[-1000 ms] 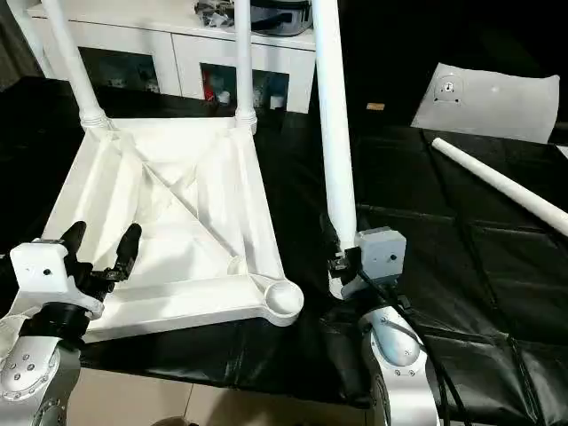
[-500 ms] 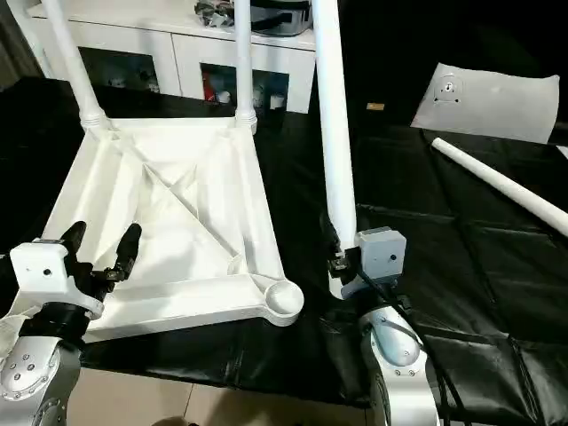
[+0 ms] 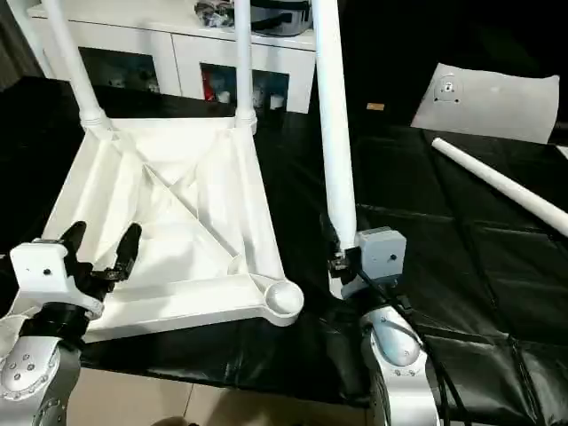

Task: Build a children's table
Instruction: Pick table leg

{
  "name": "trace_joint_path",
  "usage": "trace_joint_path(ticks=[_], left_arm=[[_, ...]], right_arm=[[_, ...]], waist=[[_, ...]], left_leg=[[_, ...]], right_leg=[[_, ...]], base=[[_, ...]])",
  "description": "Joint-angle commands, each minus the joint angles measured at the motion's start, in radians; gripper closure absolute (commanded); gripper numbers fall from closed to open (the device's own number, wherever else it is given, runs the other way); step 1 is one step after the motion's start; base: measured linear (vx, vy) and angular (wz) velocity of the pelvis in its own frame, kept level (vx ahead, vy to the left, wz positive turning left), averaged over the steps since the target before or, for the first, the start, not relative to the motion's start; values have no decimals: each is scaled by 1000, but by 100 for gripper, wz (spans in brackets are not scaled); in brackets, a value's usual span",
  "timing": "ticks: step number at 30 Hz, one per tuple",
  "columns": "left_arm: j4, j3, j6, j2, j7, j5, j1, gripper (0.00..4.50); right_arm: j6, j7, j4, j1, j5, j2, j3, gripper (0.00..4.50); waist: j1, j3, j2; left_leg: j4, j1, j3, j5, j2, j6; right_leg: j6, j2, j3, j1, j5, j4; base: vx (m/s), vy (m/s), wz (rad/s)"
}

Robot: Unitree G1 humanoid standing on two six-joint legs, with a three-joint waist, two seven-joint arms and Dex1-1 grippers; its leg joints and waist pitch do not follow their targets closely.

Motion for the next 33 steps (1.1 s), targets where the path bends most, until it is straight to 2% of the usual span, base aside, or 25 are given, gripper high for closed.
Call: trace_joint_path(ticks=[1,33], left_arm=[[5,-2,-9,0,0,0,-7,41],[5,-2,-9,0,0,0,-7,41]], right_arm=[[6,-2,1,-9,8,-5,-1,265],[6,-2,1,-9,8,-5,-1,265]], waist=[[0,-43,10],[0,-43,9]], left_leg=[[-83,15,-17,-459,31,2],[-83,15,-17,-461,31,3]], right_leg=[[-35,-47,37,21,-446,-84],[-34,-47,37,20,-453,-85]], base=[[0,0,0],[0,0,0]])
